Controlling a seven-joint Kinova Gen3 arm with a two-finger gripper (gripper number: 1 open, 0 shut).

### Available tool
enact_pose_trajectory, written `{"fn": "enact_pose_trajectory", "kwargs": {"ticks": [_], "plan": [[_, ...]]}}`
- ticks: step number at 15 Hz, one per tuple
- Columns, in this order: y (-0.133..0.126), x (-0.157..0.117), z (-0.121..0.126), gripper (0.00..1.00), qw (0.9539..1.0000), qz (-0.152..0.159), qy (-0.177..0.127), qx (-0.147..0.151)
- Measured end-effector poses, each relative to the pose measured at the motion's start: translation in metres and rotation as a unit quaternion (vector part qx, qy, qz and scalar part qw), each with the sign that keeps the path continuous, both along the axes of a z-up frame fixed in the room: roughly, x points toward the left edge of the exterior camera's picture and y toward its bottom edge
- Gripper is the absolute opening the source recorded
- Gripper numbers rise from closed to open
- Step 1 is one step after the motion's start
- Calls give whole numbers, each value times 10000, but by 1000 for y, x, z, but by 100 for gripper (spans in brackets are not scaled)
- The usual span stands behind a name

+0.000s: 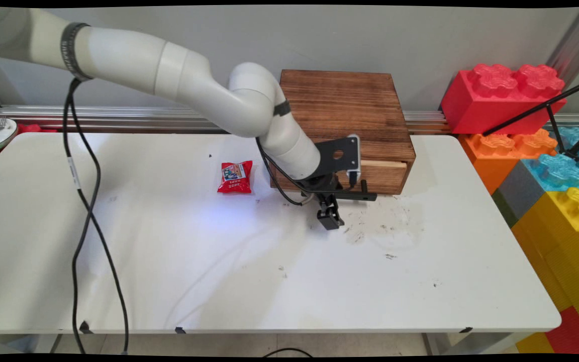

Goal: Open the drawer

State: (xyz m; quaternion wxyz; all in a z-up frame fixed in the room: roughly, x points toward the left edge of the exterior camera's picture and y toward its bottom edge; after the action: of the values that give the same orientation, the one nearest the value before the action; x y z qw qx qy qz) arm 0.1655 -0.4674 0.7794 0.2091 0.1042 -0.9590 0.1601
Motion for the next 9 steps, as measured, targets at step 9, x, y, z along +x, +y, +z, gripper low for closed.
{"fn": "enact_pose_trajectory", "kwargs": {"ticks": [9], "plan": [[-10, -13, -19, 100, 9995, 228, -16, 208]]}}
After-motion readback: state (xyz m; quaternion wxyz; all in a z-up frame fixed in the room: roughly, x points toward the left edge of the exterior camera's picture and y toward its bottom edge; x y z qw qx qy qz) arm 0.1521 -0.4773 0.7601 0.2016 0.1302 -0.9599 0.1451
